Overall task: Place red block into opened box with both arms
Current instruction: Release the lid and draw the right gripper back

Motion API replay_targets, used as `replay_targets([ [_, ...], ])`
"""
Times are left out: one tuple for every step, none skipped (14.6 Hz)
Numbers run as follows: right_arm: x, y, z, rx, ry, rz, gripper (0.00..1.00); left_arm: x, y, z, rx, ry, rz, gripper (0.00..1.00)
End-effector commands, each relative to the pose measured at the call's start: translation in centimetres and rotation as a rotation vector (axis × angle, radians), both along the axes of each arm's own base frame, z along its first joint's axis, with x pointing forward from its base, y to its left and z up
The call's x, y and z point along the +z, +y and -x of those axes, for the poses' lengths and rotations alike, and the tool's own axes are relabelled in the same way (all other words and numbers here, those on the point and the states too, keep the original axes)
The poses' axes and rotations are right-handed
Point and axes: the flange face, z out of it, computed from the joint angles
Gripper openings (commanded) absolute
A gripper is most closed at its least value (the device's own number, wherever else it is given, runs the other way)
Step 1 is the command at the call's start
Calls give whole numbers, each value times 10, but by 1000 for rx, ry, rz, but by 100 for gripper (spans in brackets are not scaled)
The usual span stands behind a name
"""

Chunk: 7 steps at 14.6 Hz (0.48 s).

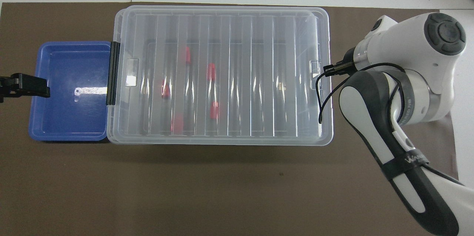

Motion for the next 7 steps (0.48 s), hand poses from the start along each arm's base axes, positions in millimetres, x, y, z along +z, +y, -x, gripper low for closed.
replay_targets([
  [-7, 6, 9, -20, 34, -38, 0, -4, 12, 1, 10, -3, -15, 100],
  [-6, 7, 9, -29, 39, -59, 0, -6, 12, 2, 7, 6, -15, 100],
  [-6, 7, 9, -25, 38, -63, 0, -5, 11, 3, 4, 12, -17, 100],
  [-6, 7, 9, -25, 38, -63, 0, -6, 12, 3, 4, 14, -17, 100],
  [-6, 8, 9, -24, 42, -63, 0, -5, 12, 2, 4, 6, -17, 100],
  [-5, 6, 9, -23, 47, -50, 0, -5, 10, 1, 1, -2, -17, 100],
  [-4, 1, 9, -21, 54, -31, 3, -5, 8, 1, -4, -3, -17, 100],
])
